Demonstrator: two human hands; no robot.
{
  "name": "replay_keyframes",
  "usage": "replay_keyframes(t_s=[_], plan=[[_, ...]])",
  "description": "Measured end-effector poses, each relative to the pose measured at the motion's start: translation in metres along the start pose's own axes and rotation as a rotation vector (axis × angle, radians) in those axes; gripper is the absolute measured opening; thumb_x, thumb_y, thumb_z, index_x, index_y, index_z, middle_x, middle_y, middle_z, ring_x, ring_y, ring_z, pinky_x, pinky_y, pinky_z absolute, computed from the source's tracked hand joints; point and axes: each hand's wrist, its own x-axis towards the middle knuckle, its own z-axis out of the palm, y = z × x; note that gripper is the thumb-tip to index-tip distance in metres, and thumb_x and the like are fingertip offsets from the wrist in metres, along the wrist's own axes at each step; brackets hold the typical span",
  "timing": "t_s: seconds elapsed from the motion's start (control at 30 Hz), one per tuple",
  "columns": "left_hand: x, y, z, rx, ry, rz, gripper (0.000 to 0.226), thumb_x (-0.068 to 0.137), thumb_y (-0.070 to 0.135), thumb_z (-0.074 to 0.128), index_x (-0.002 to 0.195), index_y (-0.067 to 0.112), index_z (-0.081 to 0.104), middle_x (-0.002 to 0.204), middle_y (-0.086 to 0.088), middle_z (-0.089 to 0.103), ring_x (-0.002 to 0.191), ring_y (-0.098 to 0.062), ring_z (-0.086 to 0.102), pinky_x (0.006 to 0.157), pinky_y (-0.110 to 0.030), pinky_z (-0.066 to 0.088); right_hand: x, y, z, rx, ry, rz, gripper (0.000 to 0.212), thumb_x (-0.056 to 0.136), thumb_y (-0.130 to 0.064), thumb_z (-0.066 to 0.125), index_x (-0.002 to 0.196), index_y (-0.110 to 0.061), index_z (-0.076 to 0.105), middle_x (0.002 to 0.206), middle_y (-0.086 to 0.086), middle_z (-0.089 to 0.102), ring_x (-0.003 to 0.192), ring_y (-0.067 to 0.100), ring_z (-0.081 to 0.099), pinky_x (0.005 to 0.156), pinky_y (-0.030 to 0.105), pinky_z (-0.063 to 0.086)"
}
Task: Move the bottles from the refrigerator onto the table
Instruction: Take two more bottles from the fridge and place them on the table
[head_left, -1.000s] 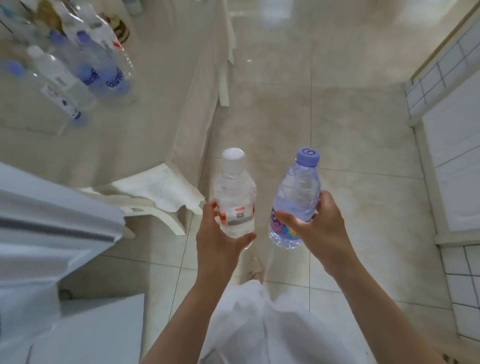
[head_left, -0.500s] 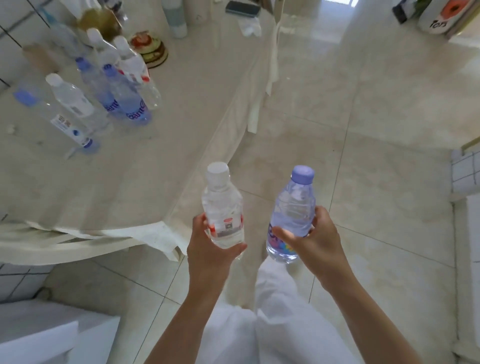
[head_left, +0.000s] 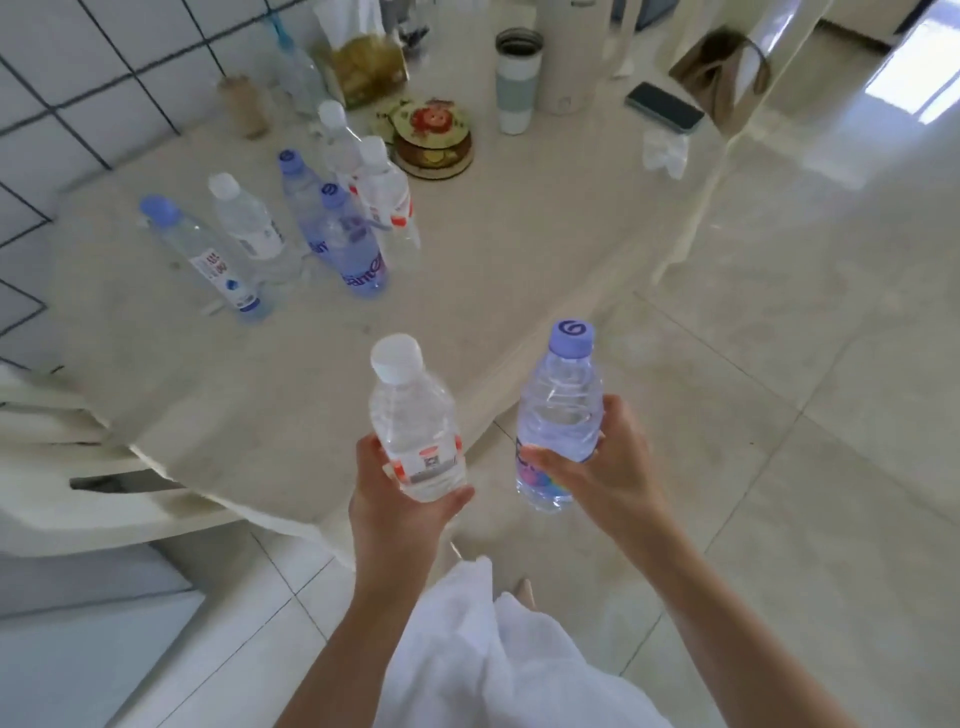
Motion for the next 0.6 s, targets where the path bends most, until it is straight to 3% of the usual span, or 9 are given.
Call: replay_keyframes(t_s=[0.07, 0.17, 0.33, 0.47, 0.53, 0.6], plan=[[0.019, 0.003, -0.001, 0.013, 0.048, 0.014, 0.081, 0.049, 0.008, 0.094, 0.107, 0.028, 0.042, 0.088, 0.024, 0.059, 0.083, -0.004, 0.062, 0.069, -0.019, 0.043, 0.026, -0.008, 0.012, -0.009, -0.025, -0.021, 0.027, 0.056, -0.026, 0.074, 0.076, -0.015, 0.061, 0.065, -0.001, 0.067, 0.06, 0.017, 0.063, 0.057, 0.03, 0.05], [0.055, 0.002, -0.011, 0.014, 0.136, 0.009, 0.083, 0.049, 0.007, 0.094, 0.109, 0.028, 0.04, 0.089, 0.025, 0.056, 0.084, -0.011, 0.06, 0.075, -0.025, 0.04, 0.065, -0.023, 0.041, -0.033, -0.113, -0.045, 0.028, 0.053, -0.028, 0.069, 0.076, -0.013, 0.061, 0.064, -0.002, 0.068, 0.059, 0.017, 0.063, 0.058, 0.029, 0.052], [0.122, -0.005, -0.036, 0.012, 0.258, 0.005, 0.084, 0.047, 0.008, 0.095, 0.113, 0.022, 0.045, 0.092, 0.016, 0.061, 0.085, -0.014, 0.062, 0.077, -0.024, 0.041, 0.114, -0.059, 0.091, -0.023, -0.168, -0.051, 0.058, 0.056, -0.031, 0.083, 0.104, -0.028, 0.049, 0.092, -0.014, 0.062, 0.087, 0.006, 0.06, 0.065, 0.018, 0.042], [0.167, -0.011, -0.054, -0.019, 0.354, -0.033, 0.083, 0.047, 0.008, 0.095, 0.112, 0.023, 0.046, 0.091, 0.016, 0.064, 0.083, -0.015, 0.065, 0.074, -0.02, 0.042, 0.148, -0.089, 0.132, -0.029, -0.251, -0.062, 0.057, 0.06, -0.022, 0.082, 0.107, -0.021, 0.048, 0.092, -0.011, 0.06, 0.079, -0.001, 0.057, 0.054, 0.004, 0.039], [0.186, -0.014, -0.06, -0.035, 0.403, -0.054, 0.081, 0.047, 0.006, 0.094, 0.112, 0.021, 0.048, 0.087, 0.026, 0.058, 0.08, -0.013, 0.061, 0.067, -0.006, 0.038, 0.165, -0.098, 0.156, -0.039, -0.289, -0.069, 0.054, 0.06, -0.022, 0.08, 0.105, -0.016, 0.05, 0.091, -0.004, 0.063, 0.074, 0.006, 0.058, 0.051, 0.005, 0.039], [0.206, -0.016, -0.065, -0.05, 0.453, -0.08, 0.079, 0.047, 0.004, 0.094, 0.112, 0.016, 0.051, 0.085, 0.025, 0.058, 0.078, -0.014, 0.061, 0.064, -0.005, 0.037, 0.179, -0.107, 0.177, -0.05, -0.322, -0.111, 0.051, 0.057, -0.028, 0.078, 0.099, -0.013, 0.053, 0.087, -0.003, 0.064, 0.069, 0.008, 0.057, 0.052, 0.01, 0.04]])
